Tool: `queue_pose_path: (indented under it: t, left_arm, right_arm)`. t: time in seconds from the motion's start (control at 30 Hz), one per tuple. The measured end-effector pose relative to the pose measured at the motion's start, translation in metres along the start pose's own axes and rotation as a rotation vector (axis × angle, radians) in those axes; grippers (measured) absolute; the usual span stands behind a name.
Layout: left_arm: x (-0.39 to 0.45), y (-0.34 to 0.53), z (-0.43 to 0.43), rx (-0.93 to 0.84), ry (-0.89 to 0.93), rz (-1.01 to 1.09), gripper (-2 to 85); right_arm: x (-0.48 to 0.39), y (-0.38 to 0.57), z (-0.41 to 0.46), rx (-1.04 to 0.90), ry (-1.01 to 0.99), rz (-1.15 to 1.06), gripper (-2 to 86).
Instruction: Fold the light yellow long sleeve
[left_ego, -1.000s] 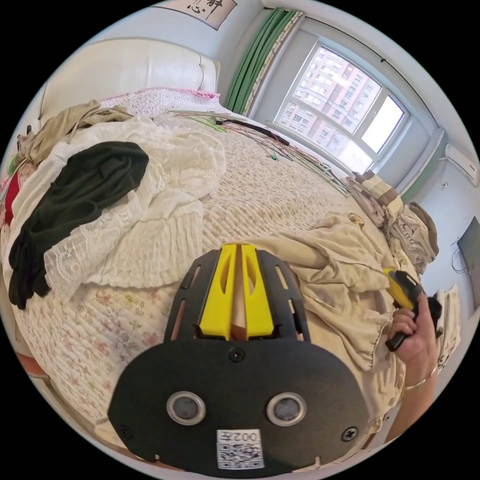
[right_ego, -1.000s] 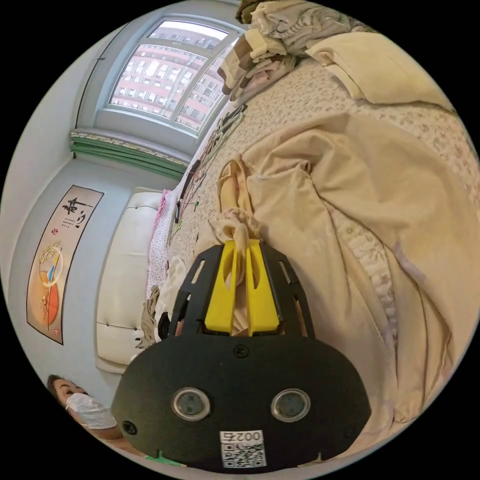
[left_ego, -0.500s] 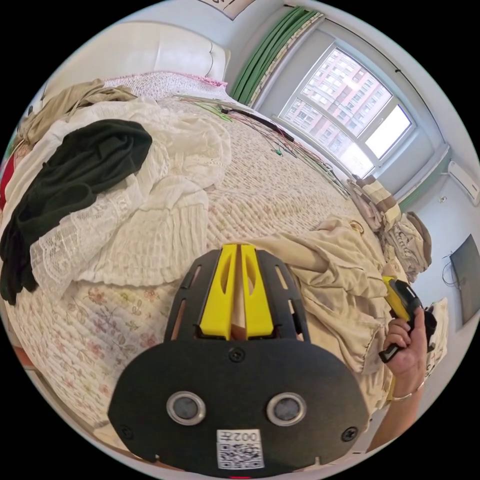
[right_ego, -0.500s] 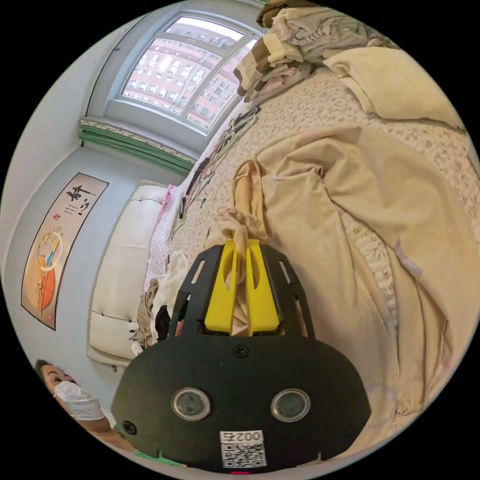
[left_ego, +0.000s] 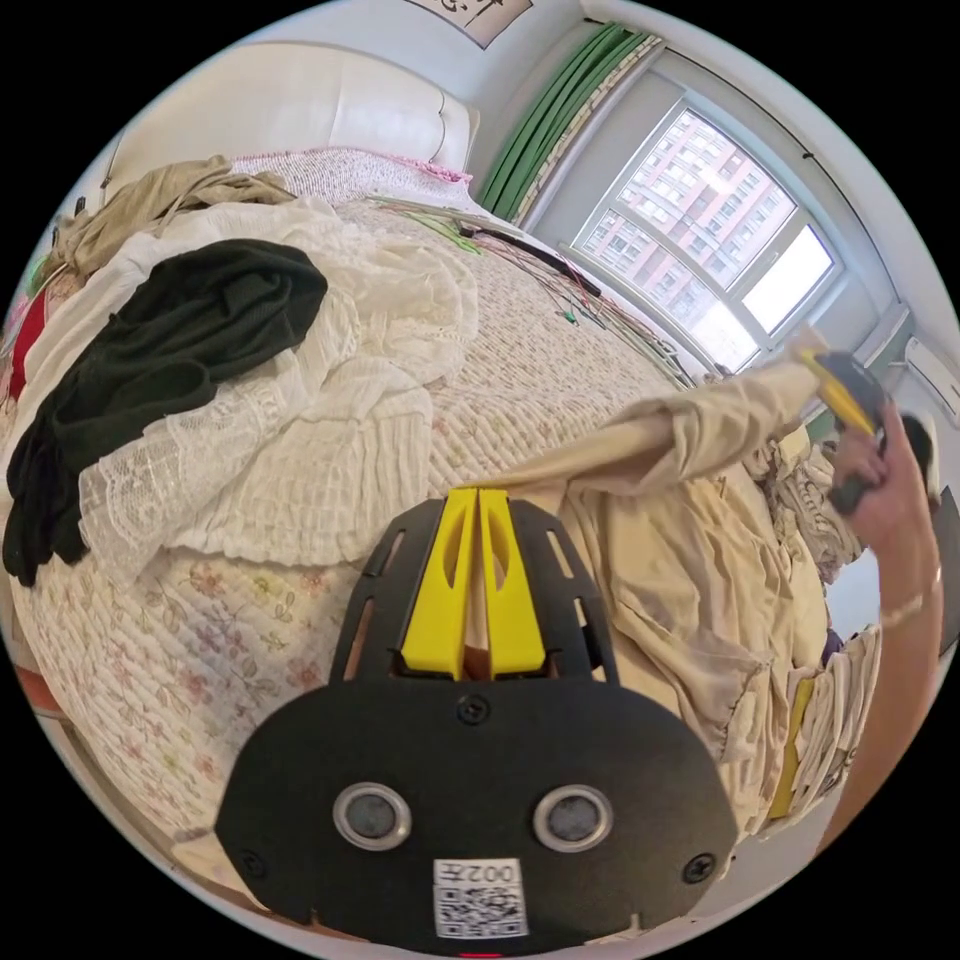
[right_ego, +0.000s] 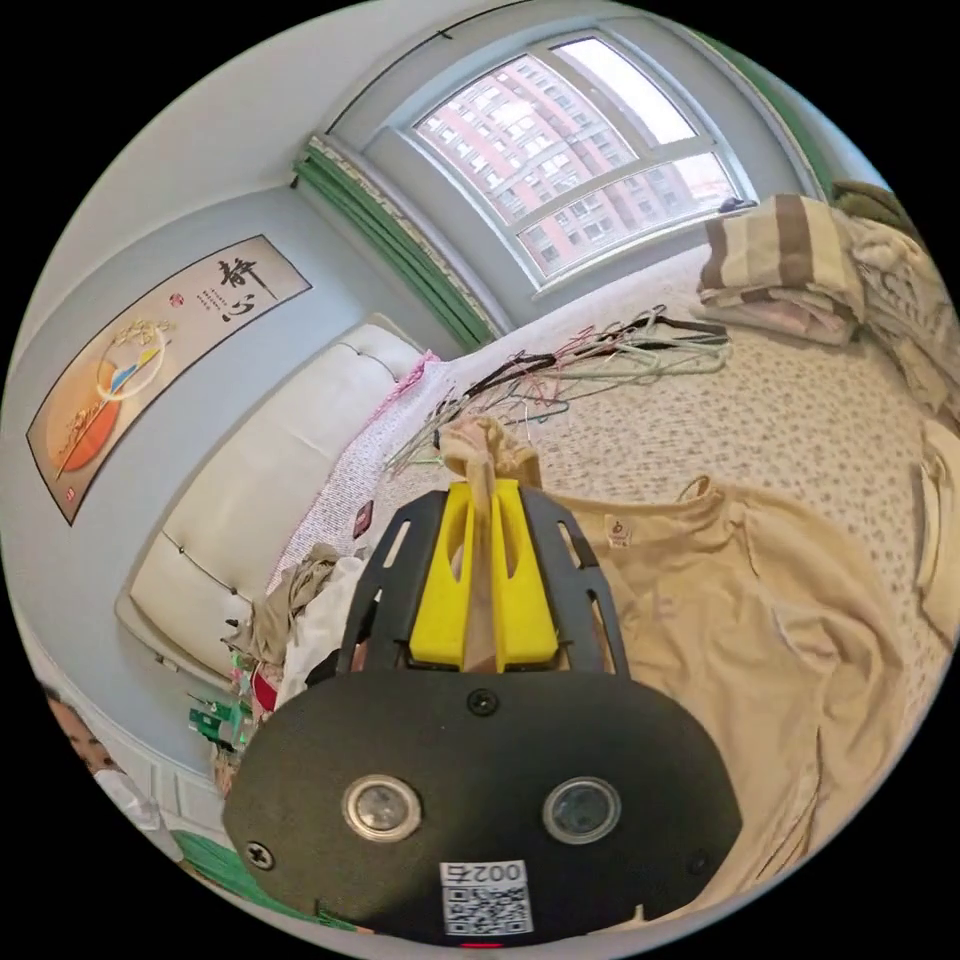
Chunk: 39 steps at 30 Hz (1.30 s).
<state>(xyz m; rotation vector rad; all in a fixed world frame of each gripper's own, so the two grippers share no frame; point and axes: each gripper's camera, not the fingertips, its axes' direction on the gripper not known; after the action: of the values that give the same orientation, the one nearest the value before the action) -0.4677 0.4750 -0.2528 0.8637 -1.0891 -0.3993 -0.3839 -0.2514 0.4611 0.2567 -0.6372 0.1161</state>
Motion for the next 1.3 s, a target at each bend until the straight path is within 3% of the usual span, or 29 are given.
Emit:
queue_pose_path:
  t: [0.07, 0.17, 0.33, 0.53, 0.7, 0.73, 0.8, 0.87, 1.03, 1.07, 1.2, 1.3]
  left_arm:
    - [0.0, 0.003, 0.001, -0.005, -0.033, -0.019, -0.9]
    - [-0.006, 0.006, 0.004, -0.018, -0.031, -0.053, -0.9]
    - [-0.011, 0.014, 0.004, -0.023, 0.0, -0.068, -0.9]
    - [-0.017, 0.03, 0.002, -0.016, 0.058, -0.086, -0.9]
    - [-0.015, 0.052, -0.036, 0.085, 0.097, 0.027, -0.9]
    - [-0.018, 0.06, -0.058, 0.148, 0.079, 0.038, -0.9]
    - [-0.023, 0.07, -0.091, 0.221, 0.08, 0.028, -0.9]
    - [-0.02, 0.098, -0.127, 0.26, 0.064, 0.125, -0.8]
    - [0.019, 0.201, -0.156, 0.236, -0.124, 0.467, 0.6]
    - [0.034, 0.235, -0.163, 0.284, -0.19, 0.571, 1.4]
    - [0.076, 0.342, -0.192, 0.593, -0.352, 0.883, 5.7]
    - [0.093, 0.403, -0.216, 0.777, -0.372, 1.001, 7.6]
  right_arm:
    - [-0.026, -0.022, 0.05, -0.116, -0.021, -0.071, 3.9]
    - [-0.064, -0.039, 0.119, -0.315, 0.141, -0.188, 9.3]
    - [-0.095, -0.028, 0.086, -0.223, 0.265, -0.22, 8.3]
    - [-0.107, 0.099, -0.124, 0.041, 0.425, -0.433, 7.9]
    - [-0.08, 0.311, -0.356, 0.389, 0.927, -0.415, 7.8]
    - [-0.072, 0.333, -0.375, 0.367, 0.952, -0.415, 7.9]
    - [-0.031, 0.41, -0.432, 0.179, 1.09, -0.309, 7.4]
    - [-0.006, 0.461, -0.471, 0.135, 1.189, -0.171, 5.7]
    - [0.016, 0.549, -0.557, 0.341, 1.218, 0.156, 1.8]
    - [0.025, 0.56, -0.573, 0.396, 1.224, 0.314, 0.9]
    - [0.088, 0.594, -0.6, 0.365, 1.027, 0.864, -0.5]
    - [0.119, 0.623, -0.604, 0.388, 0.867, 1.117, -0.7]
